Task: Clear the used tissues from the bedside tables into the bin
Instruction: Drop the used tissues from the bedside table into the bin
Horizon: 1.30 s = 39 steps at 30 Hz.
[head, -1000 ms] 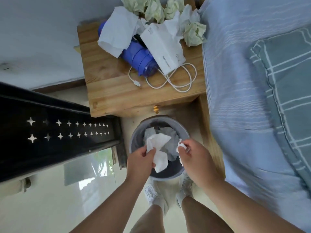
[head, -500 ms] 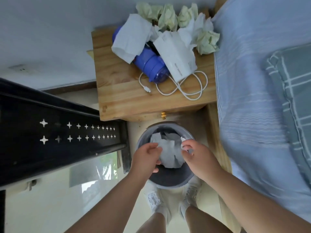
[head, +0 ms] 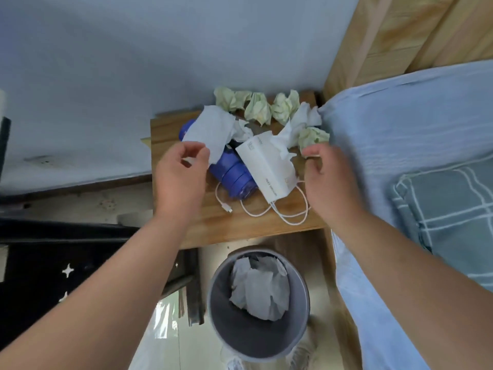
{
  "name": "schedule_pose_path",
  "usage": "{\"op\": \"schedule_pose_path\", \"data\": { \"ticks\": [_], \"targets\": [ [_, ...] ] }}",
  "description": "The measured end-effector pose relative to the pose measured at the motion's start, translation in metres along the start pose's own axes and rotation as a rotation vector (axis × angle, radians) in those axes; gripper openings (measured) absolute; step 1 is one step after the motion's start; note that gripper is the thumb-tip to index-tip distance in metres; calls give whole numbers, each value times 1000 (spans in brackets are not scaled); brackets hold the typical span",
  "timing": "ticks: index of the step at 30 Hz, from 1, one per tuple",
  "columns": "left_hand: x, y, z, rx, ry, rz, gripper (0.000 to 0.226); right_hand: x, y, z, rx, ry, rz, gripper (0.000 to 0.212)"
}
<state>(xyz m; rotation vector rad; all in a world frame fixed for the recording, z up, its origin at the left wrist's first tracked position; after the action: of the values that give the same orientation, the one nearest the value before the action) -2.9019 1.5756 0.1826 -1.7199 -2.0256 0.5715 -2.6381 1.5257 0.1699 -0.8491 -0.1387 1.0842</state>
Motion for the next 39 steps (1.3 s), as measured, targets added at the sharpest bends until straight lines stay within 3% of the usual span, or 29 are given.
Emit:
{"op": "schedule_pose_path", "data": {
  "ticks": [2, 5, 7, 11, 16, 20, 26, 31, 35, 39],
  "targets": [
    [19, 4, -3, 130, 75, -2, 8, 16, 1, 10, -90, -47, -41, 37],
    [34, 17, 0, 341, 181, 89, 41, 35, 7, 13, -221, -79, 4, 55],
    [36, 26, 5, 330, 154, 148, 56, 44, 11, 9, -316, -91, 16, 63],
    [32, 35, 14, 261, 131, 147, 65, 52, 20, -2, -377, -50, 30, 66],
    [30, 34, 8, 284, 174, 91, 39, 54, 23, -5, -421, -36, -1, 48],
    [17, 27, 1, 64, 85, 28, 8, 46, 16, -3, -288, -26, -82, 36],
    [-51, 14, 13, -205, -81, -56, 9, 1, 8, -20, 4, 34, -124, 25],
    [-146, 10, 57, -189, -246, -1, 12, -76, 3, -65, 197, 109, -176, 29],
    [-218, 19, 100, -97, -426, 124, 8, -145, 23, -113, 229, 215, 9, 30],
    [-268, 30, 133, -25, -478, 244, 15, -189, 52, -156, 31, 344, 177, 25]
  ]
}}
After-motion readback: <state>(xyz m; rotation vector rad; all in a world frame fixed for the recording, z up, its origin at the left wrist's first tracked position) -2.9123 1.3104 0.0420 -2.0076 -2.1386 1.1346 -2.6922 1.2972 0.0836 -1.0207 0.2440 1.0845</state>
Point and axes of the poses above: each hand's wrist, its own x-axis towards the middle knuckle, its own y-axis out of the palm, z = x × y, the point moved 4 cm from there along x, towards the middle knuckle, and after that the axes turned 15 degrees about y, right-handed, at the moved point
